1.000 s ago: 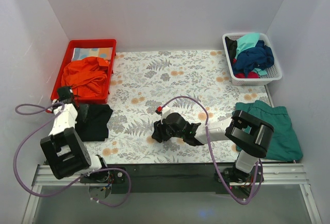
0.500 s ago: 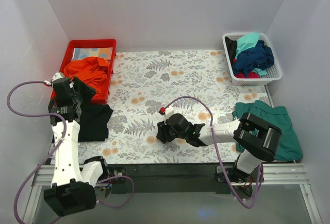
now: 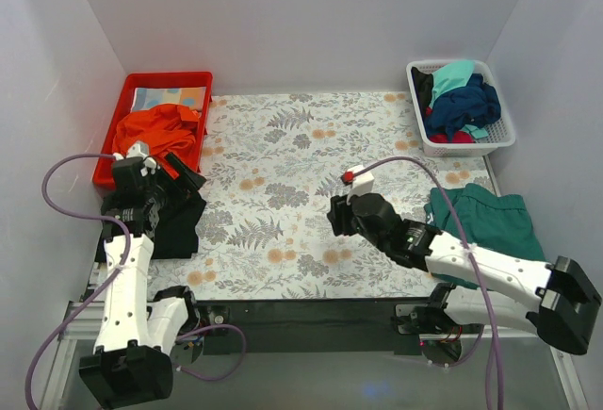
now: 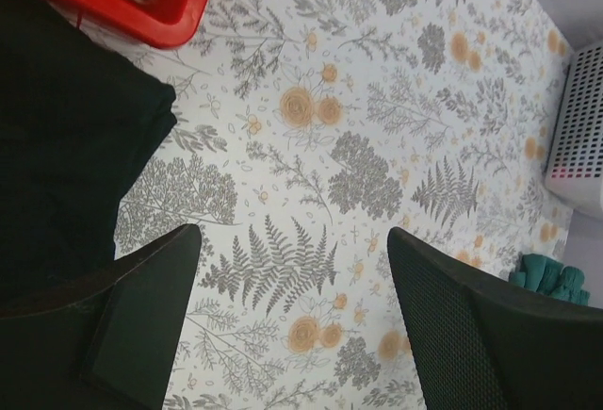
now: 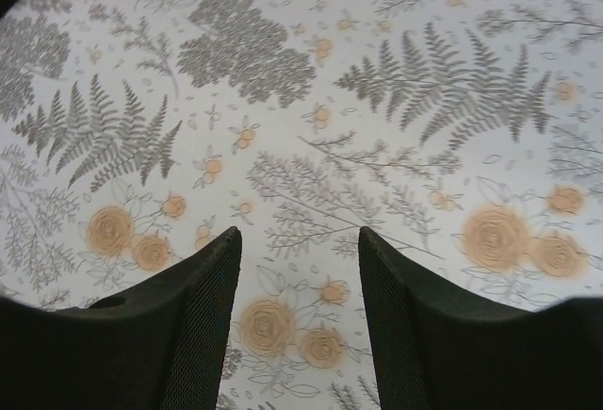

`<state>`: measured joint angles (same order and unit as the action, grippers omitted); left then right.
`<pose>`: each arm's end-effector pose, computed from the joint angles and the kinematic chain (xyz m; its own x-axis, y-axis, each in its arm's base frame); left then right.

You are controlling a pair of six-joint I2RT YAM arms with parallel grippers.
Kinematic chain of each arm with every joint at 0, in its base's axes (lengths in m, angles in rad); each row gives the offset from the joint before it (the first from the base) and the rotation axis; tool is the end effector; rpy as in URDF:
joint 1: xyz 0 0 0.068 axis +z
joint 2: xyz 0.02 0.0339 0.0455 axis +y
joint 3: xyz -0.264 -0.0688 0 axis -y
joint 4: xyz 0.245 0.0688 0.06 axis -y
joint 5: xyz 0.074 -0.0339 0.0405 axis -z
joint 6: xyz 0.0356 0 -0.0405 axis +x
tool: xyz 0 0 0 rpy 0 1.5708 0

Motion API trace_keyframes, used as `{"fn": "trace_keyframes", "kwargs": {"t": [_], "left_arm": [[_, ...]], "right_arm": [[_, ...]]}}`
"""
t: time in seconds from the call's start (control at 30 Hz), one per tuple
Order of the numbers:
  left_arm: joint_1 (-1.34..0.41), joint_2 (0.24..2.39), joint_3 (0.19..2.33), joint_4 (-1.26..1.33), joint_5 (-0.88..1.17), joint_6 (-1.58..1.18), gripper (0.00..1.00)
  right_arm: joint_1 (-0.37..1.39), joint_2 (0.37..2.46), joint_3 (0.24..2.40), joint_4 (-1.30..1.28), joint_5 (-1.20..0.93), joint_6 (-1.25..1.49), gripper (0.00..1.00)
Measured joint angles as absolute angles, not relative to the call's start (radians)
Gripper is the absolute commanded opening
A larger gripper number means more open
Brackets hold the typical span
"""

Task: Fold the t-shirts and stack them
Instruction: Put the neatly folded tshirt into the corner of the board with the left arm

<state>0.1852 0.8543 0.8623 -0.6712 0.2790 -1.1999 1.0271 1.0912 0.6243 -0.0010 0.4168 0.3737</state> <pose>0.1752 0.0228 0.3079 -0.2531 -0.9590 -0.1276 -0.5508 0.2513 -0.7959 0.1360 0.1971 0.2430 -0.4347 -0.0738 -0.8976 -0.4693 0.8692 0.1558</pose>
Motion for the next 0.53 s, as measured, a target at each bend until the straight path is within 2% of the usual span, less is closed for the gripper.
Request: {"fn": "trace_keyframes", "kwargs": {"t": [0.2,0.53], "left_arm": [[0.077,0.862,0.840,-0.672,0.254,-1.209,0.81],[-0.156,0.968,0.840,-0.658,0.102,-1.237,0.82]], "right_arm": [[0.905,0.963,0.624,-0.099,0.447,0.340,0.60],[0.811,0.971,0.617,-0.159,0.424,0.310,0.60]]}}
